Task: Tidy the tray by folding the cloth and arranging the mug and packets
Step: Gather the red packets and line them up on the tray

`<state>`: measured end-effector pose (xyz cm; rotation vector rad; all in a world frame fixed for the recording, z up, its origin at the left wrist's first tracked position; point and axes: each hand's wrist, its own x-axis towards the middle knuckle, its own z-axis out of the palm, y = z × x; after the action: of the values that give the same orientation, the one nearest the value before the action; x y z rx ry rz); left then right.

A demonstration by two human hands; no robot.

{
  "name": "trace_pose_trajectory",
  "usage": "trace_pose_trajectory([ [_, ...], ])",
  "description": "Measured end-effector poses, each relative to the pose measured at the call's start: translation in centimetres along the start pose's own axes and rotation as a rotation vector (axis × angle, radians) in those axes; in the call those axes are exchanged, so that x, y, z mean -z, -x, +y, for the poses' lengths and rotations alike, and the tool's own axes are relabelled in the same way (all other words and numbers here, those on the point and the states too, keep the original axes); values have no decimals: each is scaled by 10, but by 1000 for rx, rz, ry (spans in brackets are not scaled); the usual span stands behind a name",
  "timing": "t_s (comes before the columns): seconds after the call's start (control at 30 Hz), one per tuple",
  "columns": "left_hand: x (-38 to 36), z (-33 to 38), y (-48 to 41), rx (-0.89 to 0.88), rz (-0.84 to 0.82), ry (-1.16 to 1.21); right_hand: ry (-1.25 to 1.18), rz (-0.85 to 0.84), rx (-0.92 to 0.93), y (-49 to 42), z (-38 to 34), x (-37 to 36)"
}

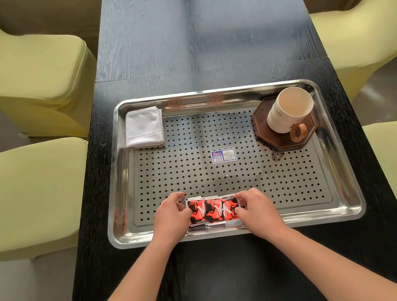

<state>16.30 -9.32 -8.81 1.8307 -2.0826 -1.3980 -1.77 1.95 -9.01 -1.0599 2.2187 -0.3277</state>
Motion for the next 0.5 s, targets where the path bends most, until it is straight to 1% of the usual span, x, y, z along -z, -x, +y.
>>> trace_pose_trajectory([
  [0.23,3,1,3,24,-21,17,-27,-19,-20,1,-2,5],
  [0.5,7,3,7,-34,2,-87,-3,-23,-10,0,-8,15],
])
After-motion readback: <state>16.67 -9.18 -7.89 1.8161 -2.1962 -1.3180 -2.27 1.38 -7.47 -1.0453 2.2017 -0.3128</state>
